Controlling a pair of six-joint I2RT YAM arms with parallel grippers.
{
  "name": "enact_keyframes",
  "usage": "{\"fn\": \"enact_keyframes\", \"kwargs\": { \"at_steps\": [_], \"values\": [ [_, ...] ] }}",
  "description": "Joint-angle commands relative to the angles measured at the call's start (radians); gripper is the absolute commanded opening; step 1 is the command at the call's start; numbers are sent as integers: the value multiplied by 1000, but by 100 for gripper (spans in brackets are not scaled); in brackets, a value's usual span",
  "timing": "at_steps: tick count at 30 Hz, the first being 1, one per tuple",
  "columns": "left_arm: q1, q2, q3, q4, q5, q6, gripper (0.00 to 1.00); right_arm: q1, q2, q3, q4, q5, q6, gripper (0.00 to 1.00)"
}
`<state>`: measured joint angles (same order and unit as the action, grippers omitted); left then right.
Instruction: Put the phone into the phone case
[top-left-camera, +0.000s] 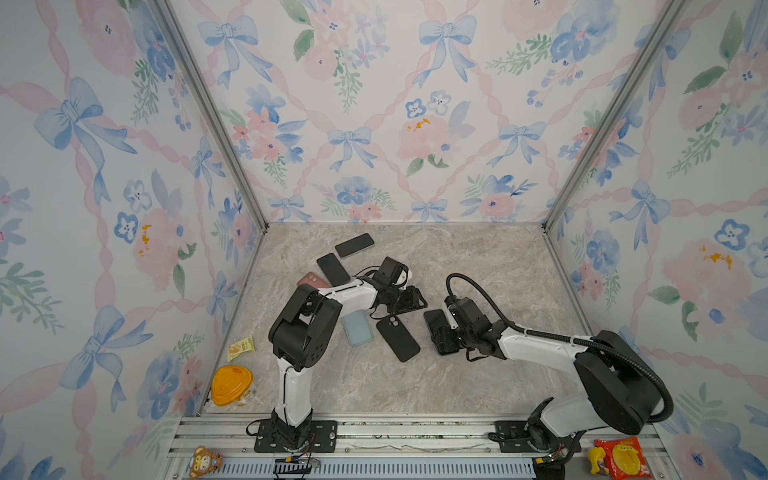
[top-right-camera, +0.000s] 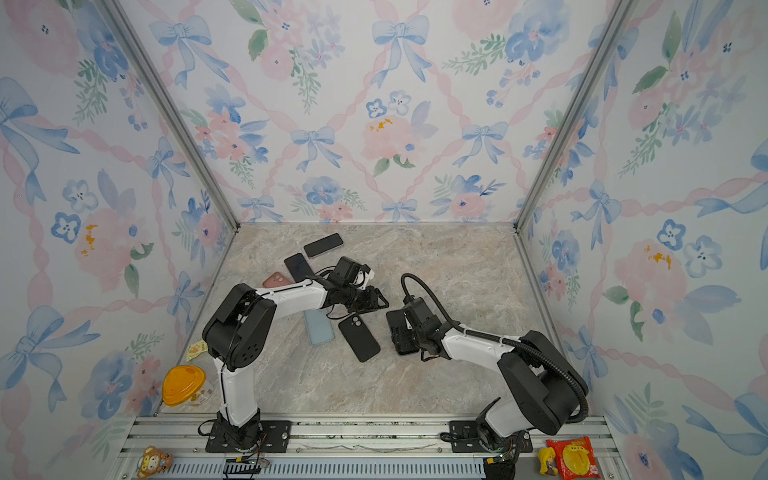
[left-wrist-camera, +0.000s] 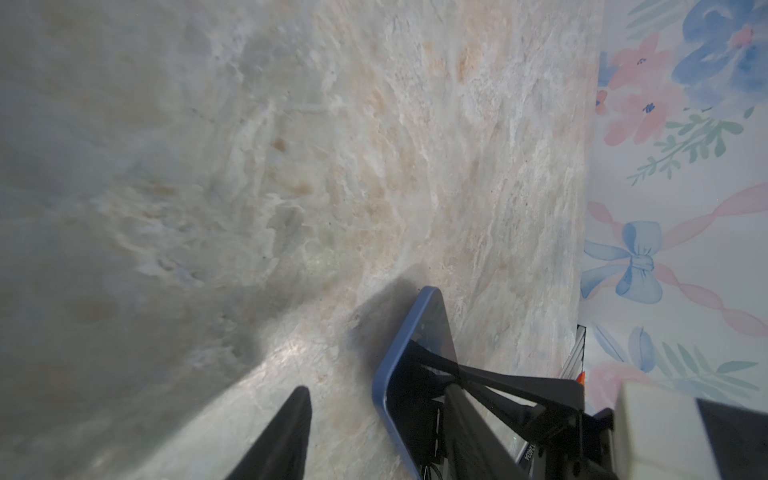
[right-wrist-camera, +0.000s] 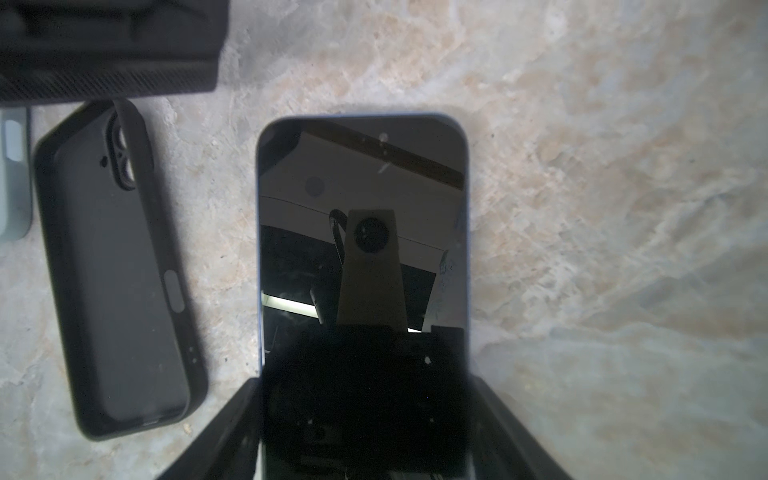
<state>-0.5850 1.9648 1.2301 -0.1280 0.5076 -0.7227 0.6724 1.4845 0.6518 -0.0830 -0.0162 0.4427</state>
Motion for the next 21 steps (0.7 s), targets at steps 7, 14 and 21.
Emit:
{"fn": "enact_keyframes", "kwargs": {
  "at_steps": [7,14,21],
  "values": [
    [-10,70,-1,84,152,-34,40,-14,29,-23,-33,-34,6,65],
    [-12,100,-20,129,169,-42,34,-13,25,-21,-39,-31,4,65],
    [-13,122,-54,238,207,-86,23,-13,26,-17,-40,-28,2,65]
  ]
}}
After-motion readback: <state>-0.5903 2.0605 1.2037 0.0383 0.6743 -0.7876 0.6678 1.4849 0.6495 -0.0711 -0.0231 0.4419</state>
